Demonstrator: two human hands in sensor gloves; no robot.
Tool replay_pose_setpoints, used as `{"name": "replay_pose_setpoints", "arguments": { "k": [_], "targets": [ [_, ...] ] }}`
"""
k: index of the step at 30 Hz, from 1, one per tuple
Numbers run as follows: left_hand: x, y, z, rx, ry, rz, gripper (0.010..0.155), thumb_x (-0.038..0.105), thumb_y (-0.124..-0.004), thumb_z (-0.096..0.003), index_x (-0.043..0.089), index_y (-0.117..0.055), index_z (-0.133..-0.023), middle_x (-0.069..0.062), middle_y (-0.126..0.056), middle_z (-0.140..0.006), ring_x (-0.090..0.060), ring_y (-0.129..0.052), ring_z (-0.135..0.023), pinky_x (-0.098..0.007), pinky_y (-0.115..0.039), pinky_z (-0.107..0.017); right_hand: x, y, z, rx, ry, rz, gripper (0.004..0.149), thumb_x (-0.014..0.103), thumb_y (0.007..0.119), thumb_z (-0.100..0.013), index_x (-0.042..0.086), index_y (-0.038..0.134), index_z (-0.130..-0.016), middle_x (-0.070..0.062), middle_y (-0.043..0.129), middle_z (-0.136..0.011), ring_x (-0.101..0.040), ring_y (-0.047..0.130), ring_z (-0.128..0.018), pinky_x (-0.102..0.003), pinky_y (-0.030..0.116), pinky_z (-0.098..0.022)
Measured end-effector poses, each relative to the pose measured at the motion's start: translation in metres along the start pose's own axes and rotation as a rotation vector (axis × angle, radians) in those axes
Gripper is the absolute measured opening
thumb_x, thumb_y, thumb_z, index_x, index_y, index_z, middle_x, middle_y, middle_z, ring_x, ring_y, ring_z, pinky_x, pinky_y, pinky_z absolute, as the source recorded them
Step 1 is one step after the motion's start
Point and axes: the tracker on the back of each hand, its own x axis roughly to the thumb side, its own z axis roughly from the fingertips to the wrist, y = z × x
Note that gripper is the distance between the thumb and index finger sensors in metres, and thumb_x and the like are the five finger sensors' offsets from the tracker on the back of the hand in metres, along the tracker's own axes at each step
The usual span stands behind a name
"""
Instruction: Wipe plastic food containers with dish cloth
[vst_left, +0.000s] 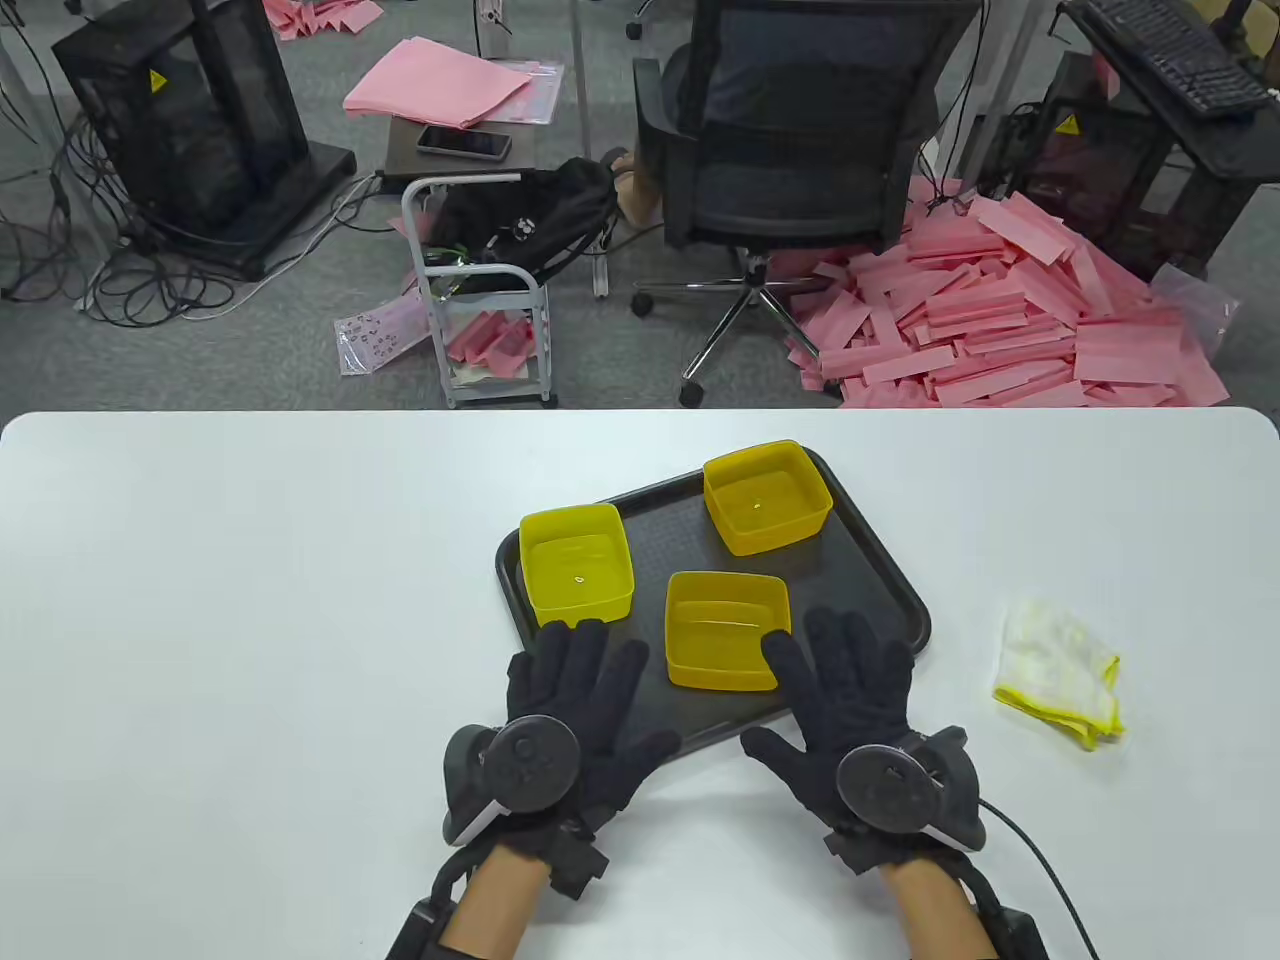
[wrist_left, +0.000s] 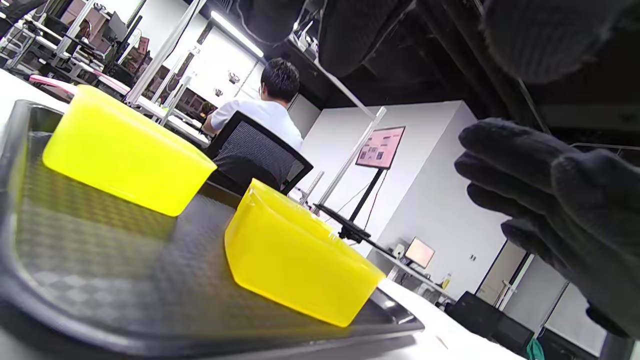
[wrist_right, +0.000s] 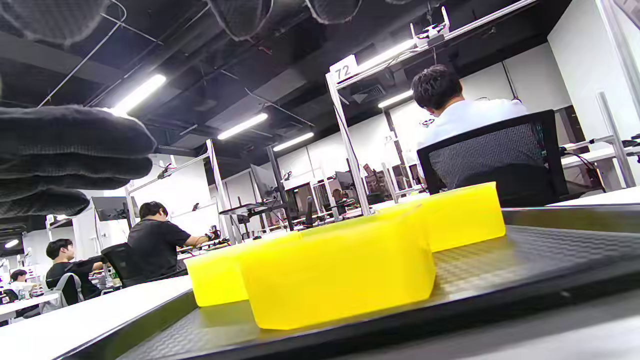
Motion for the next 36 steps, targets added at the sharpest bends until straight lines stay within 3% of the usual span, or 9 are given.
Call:
{"name": "replay_pose_setpoints", "arguments": {
  "k": [15,20,25,28,36],
  "targets": [
    [-0.002,0.000,-0.001,-0.014,0.013,0.031,0.088,0.082,-0.058,-0.0433,0.033,-0.056,-0.116,-0.014,-0.039,-0.124,-0.045,-0.024,-0.114,-0.069,-0.022,-0.076,-0.005,-0.002,0.000,0.005,0.023,-0.012,0.080,0.074,0.057,-0.052,0.028,0.040,-0.116,-0.018,0.030,-0.123,-0.049,0.027,-0.107,-0.078,0.025,-0.065],
    [-0.003,-0.005,-0.002,-0.027,0.026,0.026,0.086,0.081,-0.059,-0.0439,0.032,-0.059,-0.115,-0.016,-0.046,-0.122,-0.046,-0.034,-0.111,-0.069,-0.027,-0.076,-0.012,0.000,-0.001,0.013,0.047,-0.017,0.080,0.073,0.057,-0.052,0.027,0.040,-0.116,-0.018,0.031,-0.123,-0.049,0.028,-0.107,-0.078,0.026,-0.066],
    [0.002,-0.010,-0.007,-0.016,0.029,0.007,0.084,0.078,-0.063,-0.0445,0.028,-0.063,-0.113,-0.016,-0.071,-0.106,-0.047,-0.063,-0.092,-0.067,-0.052,-0.070,-0.020,0.000,0.001,0.014,0.086,-0.045,0.079,0.072,0.058,-0.053,0.027,0.041,-0.116,-0.019,0.031,-0.122,-0.049,0.029,-0.107,-0.078,0.026,-0.066],
    [0.007,-0.015,-0.017,-0.045,0.044,-0.046,0.082,0.076,-0.064,-0.0445,0.028,-0.066,-0.111,-0.015,-0.080,-0.098,-0.045,-0.073,-0.083,-0.064,-0.061,-0.064,-0.025,-0.002,0.001,0.003,0.101,-0.058,0.079,0.072,0.058,-0.053,0.027,0.041,-0.115,-0.019,0.032,-0.122,-0.049,0.030,-0.107,-0.078,0.027,-0.065],
    [0.015,-0.027,-0.061,-0.151,0.112,-0.125,0.079,0.072,-0.068,-0.0446,0.027,-0.068,-0.110,-0.014,-0.086,-0.090,-0.044,-0.078,-0.076,-0.063,-0.064,-0.060,-0.036,-0.001,0.002,0.000,0.148,-0.105,0.079,0.071,0.059,-0.053,0.026,0.042,-0.115,-0.019,0.034,-0.122,-0.049,0.031,-0.107,-0.077,0.028,-0.066]
  ]
}}
